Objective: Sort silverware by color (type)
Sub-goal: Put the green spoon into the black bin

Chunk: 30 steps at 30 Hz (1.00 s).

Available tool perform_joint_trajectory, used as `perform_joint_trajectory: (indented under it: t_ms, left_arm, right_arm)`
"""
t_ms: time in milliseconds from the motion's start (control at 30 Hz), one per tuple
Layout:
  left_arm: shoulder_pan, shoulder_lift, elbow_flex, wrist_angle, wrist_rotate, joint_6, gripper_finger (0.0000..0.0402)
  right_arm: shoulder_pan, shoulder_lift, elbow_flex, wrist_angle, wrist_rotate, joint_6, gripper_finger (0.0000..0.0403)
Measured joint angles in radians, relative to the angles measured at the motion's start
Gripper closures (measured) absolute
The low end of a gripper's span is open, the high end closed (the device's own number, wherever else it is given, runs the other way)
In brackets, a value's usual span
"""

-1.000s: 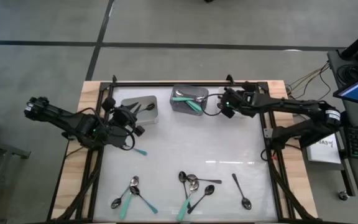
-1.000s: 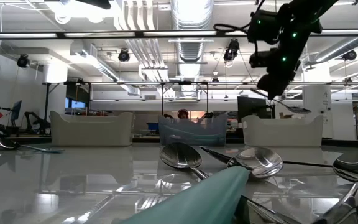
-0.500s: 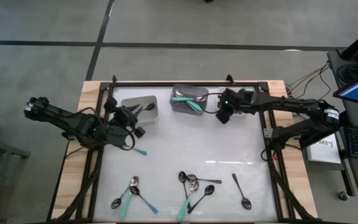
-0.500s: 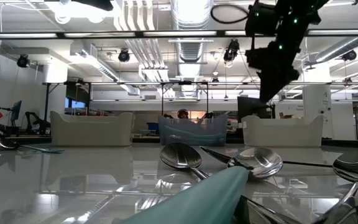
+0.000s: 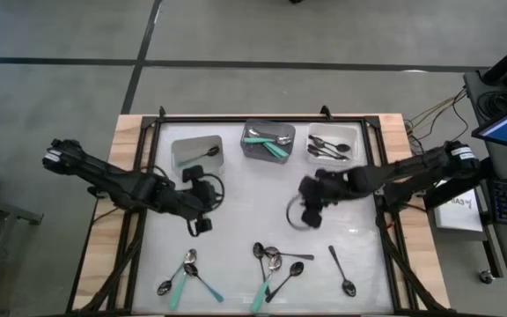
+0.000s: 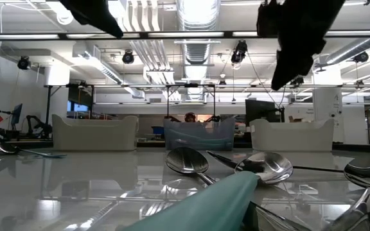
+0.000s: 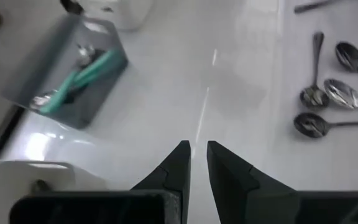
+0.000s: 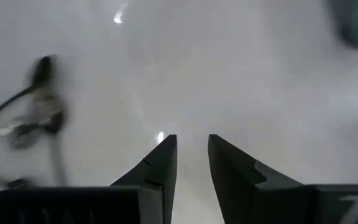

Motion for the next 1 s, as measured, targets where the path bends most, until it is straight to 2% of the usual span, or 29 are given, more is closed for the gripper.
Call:
perform_joint_trajectory:
  t_ms: [233,333,433,633,700,833,933,1000]
  left_arm:
    - [-0.011,0.034,0.0,-0.011,0.008,-0.067,0.0364]
    - [-0.027,0.026,0.0,-0.017,0.01,-0.069,0.0364]
    - [-0.04,0.013,0.0,-0.016,0.01,-0.069,0.0364]
    - [-0.078,-0.008,0.0,-0.016,0.01,-0.079,0.0364]
    - [-0.094,-0.015,0.0,-0.016,0.01,-0.087,0.0364]
    - [-0.135,-0.033,0.0,-0.016,0.01,-0.103,0.0364]
    - [-0.165,-0.042,0.0,-0.016,0.01,-0.119,0.0364]
    - [-0.182,-0.046,0.0,-0.016,0.009,-0.128,0.0364]
  right_arm:
    - [0.186,0.131,0.002,0.253,0.003,0.157,0.0321]
    - [0.241,0.22,0.043,0.277,0.001,0.162,0.032]
    - [0.292,0.31,0.101,0.271,0.0,0.024,0.032]
    - [0.335,0.474,0.244,0.263,0.001,-0.409,0.0333]
    - [0.339,0.522,0.295,0.261,0.0,-0.502,0.0337]
    - [0.341,0.59,0.403,0.211,-0.008,-0.589,0.0343]
    - [0.34,0.627,0.476,0.123,-0.014,-0.594,0.0346]
    - [0.339,0.647,0.506,0.105,-0.057,-0.594,0.0347]
